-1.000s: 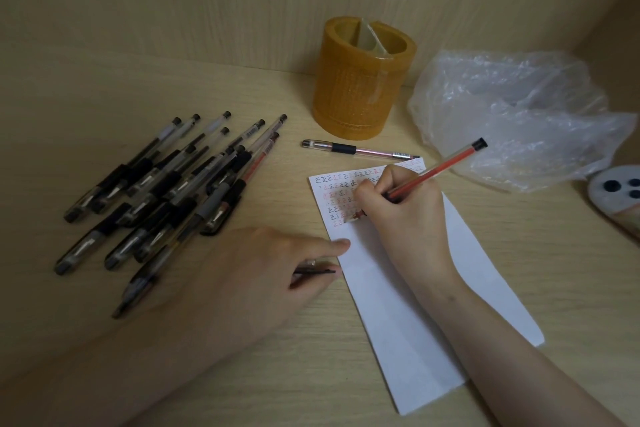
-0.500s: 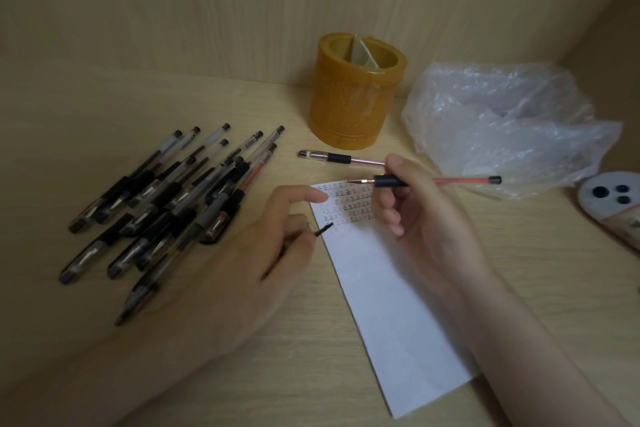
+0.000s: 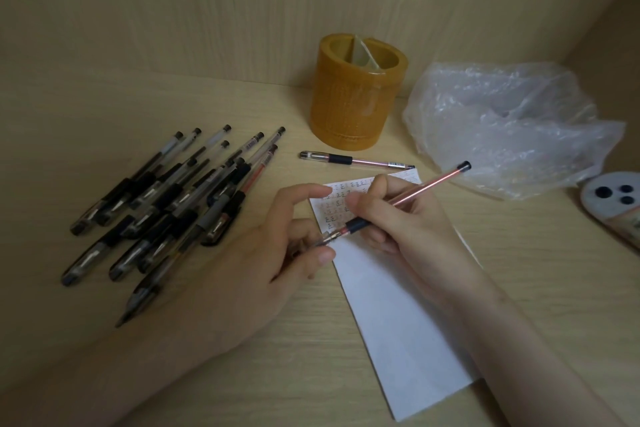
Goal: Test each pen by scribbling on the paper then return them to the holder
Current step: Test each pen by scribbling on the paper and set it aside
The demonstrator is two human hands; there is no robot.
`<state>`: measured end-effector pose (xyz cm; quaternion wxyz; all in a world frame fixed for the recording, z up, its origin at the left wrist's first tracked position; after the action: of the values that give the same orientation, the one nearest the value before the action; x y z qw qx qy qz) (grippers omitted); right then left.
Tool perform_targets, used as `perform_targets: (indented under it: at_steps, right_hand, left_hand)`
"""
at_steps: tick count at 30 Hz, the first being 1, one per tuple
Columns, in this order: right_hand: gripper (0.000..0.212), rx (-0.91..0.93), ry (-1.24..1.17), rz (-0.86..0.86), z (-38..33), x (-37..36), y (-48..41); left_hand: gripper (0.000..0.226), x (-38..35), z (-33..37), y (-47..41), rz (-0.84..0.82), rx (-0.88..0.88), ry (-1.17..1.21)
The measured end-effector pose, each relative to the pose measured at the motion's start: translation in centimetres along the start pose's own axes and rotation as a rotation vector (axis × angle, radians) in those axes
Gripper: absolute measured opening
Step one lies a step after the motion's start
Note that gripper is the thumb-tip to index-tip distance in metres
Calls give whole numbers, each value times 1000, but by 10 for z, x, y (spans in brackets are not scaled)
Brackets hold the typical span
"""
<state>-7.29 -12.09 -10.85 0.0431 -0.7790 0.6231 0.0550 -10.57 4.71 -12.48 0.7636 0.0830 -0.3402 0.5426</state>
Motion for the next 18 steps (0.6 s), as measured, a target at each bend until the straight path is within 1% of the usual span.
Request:
perform_targets:
  at_steps: [3,5,6,8,11,14,18]
  right_hand:
    - [24,-17,46,-67,0,-2,1]
    - [17,8,40,-83,-2,-1,2]
    - [15,15,32,-79,-3,-1,3]
    - [17,-4,18,-63,-3,0,4]
    - [19,6,63,-41,-2,-1,4]
    - [18,18,71,-8,0,-4,4]
    - [15,10,31,12,2,-8,5]
  left_hand:
    - [35,2,4,-1,1,54,37]
    - [22,4,5,-1,32,70,36]
    - [20,5,3,-2,59,65,20]
    - [23,8,-1,-1,118,61,-26]
    - [33,8,-2,-2,174,34,-75]
    - [40,6,1,-3,182,43,-76]
    - [41,4,1,-5,165,75,-68]
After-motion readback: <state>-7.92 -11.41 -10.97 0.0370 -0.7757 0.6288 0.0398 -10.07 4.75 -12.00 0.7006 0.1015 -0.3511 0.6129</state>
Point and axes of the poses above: each hand's wrist, its own y-axis away from the middle knuckle, its own x-axis out of the back of the hand, z = x × y, the point moved 1 cm from there along -y, towards the middle knuckle, and after that the axes turned 3 degrees about -y, right-handed, at the moved point
